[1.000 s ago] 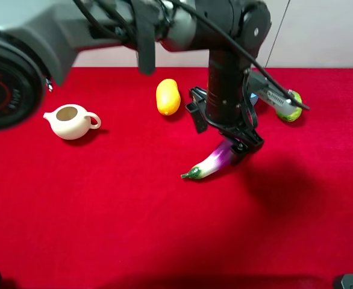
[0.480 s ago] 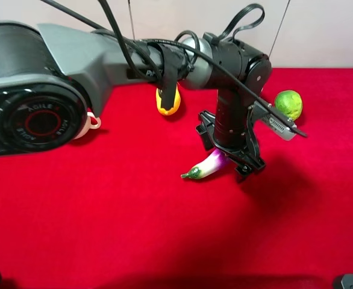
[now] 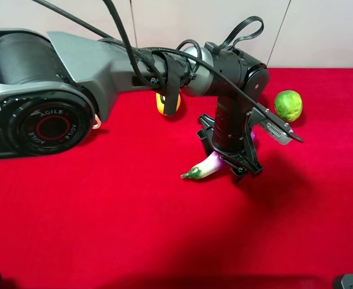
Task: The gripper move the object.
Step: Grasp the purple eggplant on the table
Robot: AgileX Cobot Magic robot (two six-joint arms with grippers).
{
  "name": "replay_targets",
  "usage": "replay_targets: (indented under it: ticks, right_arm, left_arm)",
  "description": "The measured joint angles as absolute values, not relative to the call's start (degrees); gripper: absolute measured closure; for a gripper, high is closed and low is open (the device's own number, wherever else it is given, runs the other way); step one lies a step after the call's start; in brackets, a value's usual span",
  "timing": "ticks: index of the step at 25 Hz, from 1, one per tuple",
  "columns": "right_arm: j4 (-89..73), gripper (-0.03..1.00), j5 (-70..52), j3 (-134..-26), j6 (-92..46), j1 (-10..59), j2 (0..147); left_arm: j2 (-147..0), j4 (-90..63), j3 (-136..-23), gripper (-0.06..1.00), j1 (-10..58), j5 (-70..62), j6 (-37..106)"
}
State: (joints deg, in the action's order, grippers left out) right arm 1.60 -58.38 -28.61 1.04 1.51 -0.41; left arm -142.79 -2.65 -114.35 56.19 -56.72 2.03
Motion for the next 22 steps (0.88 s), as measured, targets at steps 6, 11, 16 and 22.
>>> replay_targets:
  ticks: [6,11,16,22]
  right_arm:
    - [1.6,0.28,-58.4,-28.6,1.0,1.5,-0.4]
    - [1.6,0.28,-58.4,-28.6,1.0,1.5,-0.4]
    - [1.6,0.28,-58.4,-28.6,1.0,1.5,-0.4]
    - [1.5,0.28,-58.4,-28.6,1.0,1.5,-0.4]
  left_arm:
    - [-142.9,-2.7,-115.0,0.15,56.2,-57.1,2.0]
    - [-143.4,-1.3,-117.7,0.19,56.2,-58.8,1.9]
    - [-143.4,0.0,-119.0,0.29,56.2,-59.6,1.9]
    - [-143.4,0.0,-119.0,0.45,56.2,-59.8,1.9]
